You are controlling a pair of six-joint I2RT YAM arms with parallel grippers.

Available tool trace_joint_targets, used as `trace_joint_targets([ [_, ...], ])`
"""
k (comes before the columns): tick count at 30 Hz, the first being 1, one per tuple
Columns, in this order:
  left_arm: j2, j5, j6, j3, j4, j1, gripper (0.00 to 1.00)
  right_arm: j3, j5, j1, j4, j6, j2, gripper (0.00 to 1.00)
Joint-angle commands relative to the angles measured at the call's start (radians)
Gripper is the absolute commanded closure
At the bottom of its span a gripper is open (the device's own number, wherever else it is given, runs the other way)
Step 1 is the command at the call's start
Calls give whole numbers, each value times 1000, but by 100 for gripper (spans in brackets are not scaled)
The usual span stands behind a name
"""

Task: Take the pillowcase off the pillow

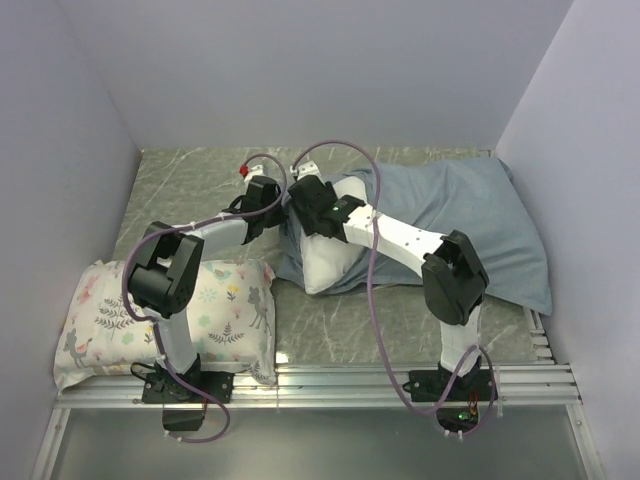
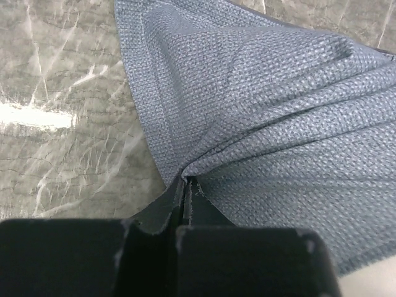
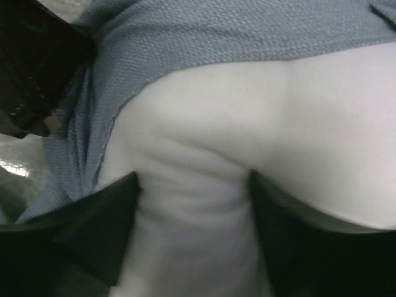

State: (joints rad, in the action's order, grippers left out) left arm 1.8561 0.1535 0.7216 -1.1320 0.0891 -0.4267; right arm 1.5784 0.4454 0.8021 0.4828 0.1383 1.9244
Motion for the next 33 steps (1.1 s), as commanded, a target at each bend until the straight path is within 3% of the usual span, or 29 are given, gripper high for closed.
trace_joint_targets([
  [1, -54, -3, 9, -5, 8, 6, 100, -38, 15, -27, 56, 70, -11, 50],
  [5, -54, 12, 4, -37, -8, 14, 100, -92, 10, -52, 60, 87, -97, 100],
  [15, -11, -8, 29, -115, -17, 144, 100, -458, -212, -162, -18, 142, -603, 100],
  [22, 61, -11, 18, -202, -31, 180, 100, -547, -358, -211, -12, 170, -872, 100],
  [26, 87, -58, 3, -233, -19, 155, 100, -532, -442, -253, -47, 196, -895, 100],
  [30, 92, -107, -22, -190, 35, 100, 98, -405, -484, -270, -91, 242, -854, 100],
  [33, 45, -163, -19, -112, 124, 71, 77, -266, -517, -300, -105, 271, -766, 100],
])
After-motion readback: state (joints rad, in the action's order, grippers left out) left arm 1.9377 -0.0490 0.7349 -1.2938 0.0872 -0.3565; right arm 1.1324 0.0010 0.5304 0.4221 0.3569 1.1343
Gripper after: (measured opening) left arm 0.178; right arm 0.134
